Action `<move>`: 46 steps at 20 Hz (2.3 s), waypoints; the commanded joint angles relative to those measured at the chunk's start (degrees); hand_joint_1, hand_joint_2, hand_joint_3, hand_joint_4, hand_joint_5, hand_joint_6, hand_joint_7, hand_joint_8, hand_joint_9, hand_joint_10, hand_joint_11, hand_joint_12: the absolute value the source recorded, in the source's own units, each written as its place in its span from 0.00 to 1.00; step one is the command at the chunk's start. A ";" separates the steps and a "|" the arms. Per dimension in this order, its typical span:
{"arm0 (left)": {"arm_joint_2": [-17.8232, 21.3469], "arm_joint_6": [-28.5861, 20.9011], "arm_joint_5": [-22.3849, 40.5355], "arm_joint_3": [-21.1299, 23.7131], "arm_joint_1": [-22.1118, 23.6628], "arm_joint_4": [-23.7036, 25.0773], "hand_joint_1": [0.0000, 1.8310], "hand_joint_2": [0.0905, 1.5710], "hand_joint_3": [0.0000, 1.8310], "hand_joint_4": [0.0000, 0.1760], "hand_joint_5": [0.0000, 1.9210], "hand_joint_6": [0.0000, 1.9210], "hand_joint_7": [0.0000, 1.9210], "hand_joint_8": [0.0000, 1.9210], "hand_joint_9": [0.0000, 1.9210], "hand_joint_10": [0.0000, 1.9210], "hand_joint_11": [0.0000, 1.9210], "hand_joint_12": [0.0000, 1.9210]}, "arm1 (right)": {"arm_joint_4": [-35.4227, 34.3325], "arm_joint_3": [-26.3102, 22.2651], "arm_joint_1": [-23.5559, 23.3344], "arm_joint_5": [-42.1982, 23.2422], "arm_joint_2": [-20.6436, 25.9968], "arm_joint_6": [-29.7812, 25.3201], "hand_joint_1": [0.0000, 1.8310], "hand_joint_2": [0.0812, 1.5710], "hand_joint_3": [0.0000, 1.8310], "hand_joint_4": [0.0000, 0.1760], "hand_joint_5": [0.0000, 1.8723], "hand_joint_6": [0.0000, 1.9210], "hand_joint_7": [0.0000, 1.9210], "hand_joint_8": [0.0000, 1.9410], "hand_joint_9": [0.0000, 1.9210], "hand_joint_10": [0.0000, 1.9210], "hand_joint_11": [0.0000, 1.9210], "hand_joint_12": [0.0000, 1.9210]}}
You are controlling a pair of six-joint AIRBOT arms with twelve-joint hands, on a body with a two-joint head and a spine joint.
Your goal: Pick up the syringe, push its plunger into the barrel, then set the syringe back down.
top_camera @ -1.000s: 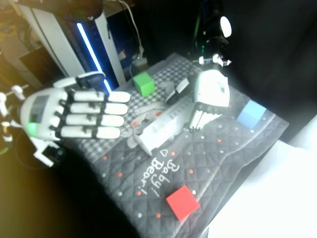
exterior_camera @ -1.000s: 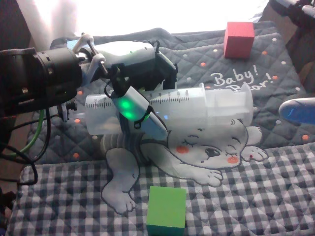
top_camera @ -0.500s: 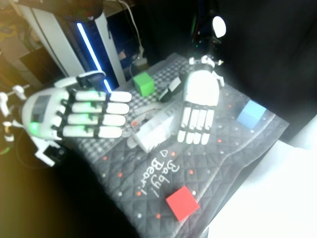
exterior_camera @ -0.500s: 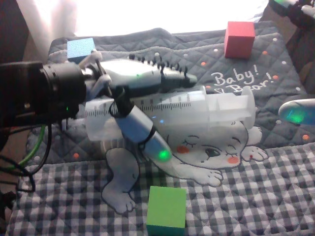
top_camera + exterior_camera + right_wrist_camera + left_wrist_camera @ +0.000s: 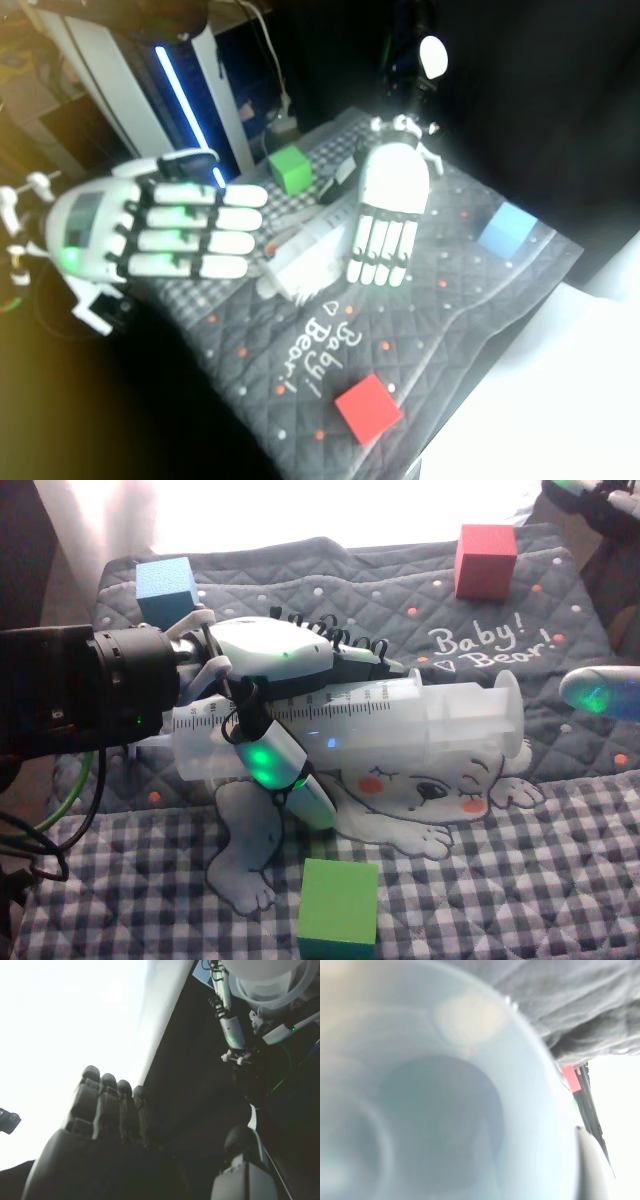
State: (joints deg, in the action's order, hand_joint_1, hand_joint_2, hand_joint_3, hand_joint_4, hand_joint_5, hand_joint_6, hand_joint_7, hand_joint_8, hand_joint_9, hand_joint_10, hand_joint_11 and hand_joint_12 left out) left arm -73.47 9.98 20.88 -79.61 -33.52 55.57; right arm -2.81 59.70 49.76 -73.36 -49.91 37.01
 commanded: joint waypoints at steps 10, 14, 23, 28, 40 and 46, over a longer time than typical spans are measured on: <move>-1.43 -0.15 0.11 -2.79 -0.08 -2.19 0.90 0.67 0.00 0.94 0.40 1.00 0.48 1.00 0.59 1.00 0.67 1.00 | -0.80 0.31 -0.76 -7.14 0.10 -0.14 0.11 0.56 0.00 0.00 0.03 0.00 0.00 0.00 0.00 0.00 0.00 0.00; -1.33 1.42 1.25 -3.71 0.25 -6.06 0.86 0.68 0.00 1.00 0.53 1.00 0.63 1.00 0.76 1.00 0.82 1.00 | -0.79 0.32 -0.76 -7.15 0.15 -0.14 0.11 0.56 0.01 0.00 0.03 0.00 0.00 0.00 0.00 0.00 0.00 0.00; -0.46 3.86 3.63 -2.15 0.68 -9.04 0.88 0.68 0.00 1.00 0.55 1.00 0.65 1.00 0.75 1.00 0.80 1.00 | -0.74 0.30 -0.76 -7.17 0.15 -0.14 0.11 0.50 0.00 0.00 0.03 0.00 0.00 0.00 0.00 0.00 0.00 0.00; 1.84 4.51 6.50 -0.06 1.79 -10.31 0.85 0.68 0.00 1.00 0.56 1.00 0.66 1.00 0.75 1.00 0.80 1.00 | -0.75 0.28 -0.76 -7.18 0.10 -0.14 0.09 0.51 0.00 0.00 0.02 0.00 0.00 0.00 0.00 0.00 0.00 0.00; 10.54 11.69 13.22 7.68 6.54 -14.99 0.83 0.71 0.00 1.00 0.48 1.00 0.68 1.00 0.79 1.00 0.80 1.00 | -0.87 0.62 -1.27 -7.24 -1.00 -0.13 0.06 0.67 0.00 0.00 0.03 0.00 0.00 0.00 0.00 0.00 0.00 0.00; 11.66 17.17 13.16 6.97 8.33 -20.99 0.88 0.68 0.00 1.00 0.50 1.00 0.67 1.00 0.77 1.00 0.78 1.00 | -2.45 0.39 -1.26 -7.32 -2.04 -0.72 0.11 0.50 0.00 0.00 0.01 0.00 0.00 0.00 0.00 0.00 0.00 0.00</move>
State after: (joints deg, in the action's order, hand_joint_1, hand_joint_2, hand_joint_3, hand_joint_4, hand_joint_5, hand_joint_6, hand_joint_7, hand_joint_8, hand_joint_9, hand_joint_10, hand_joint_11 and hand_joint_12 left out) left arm -61.98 27.33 28.12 -72.58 -26.41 37.23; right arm -4.05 60.12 49.28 -73.36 -52.18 36.84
